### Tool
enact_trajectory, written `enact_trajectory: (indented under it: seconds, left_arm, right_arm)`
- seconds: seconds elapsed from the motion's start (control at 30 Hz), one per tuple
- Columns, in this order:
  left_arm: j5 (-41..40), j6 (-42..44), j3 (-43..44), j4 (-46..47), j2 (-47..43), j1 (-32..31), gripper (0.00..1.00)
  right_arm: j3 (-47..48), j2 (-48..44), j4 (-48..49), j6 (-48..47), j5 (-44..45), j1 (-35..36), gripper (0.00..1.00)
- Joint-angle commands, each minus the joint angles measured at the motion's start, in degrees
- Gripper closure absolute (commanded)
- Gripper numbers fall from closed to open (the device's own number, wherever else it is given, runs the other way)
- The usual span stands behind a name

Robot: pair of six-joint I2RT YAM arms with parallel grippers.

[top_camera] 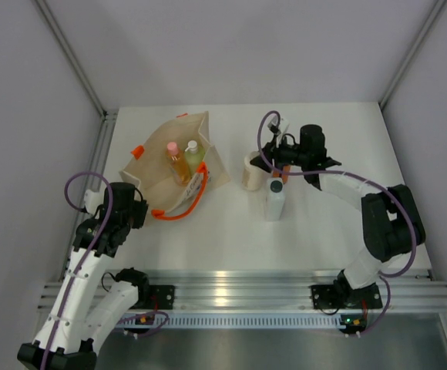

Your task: Take the personal care products out of the canvas bag

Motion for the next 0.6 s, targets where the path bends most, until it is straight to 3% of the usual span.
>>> enact_trajectory:
  seconds: [0.0,0.2,0.57]
  left_arm:
    - [1.52,0.13,0.16,0.96,0.62,-0.06,1.00]
    - [1.60,-0.13,-0.28,0.96,0.62,-0.06,1.00]
    - [1.25,0.22,0.07,0.96,0.54,-0.06,1.00]
  right_arm:
    - [5.28,-0.24,8.63,-4.03,-10.37,-1.37,1.00]
    - [1.68,0.37,12.05,-5.88,-10.03,-1.38,1.00]
    - [1.06,3.36,9.95,-9.92,-9.58,-1.29,0.96]
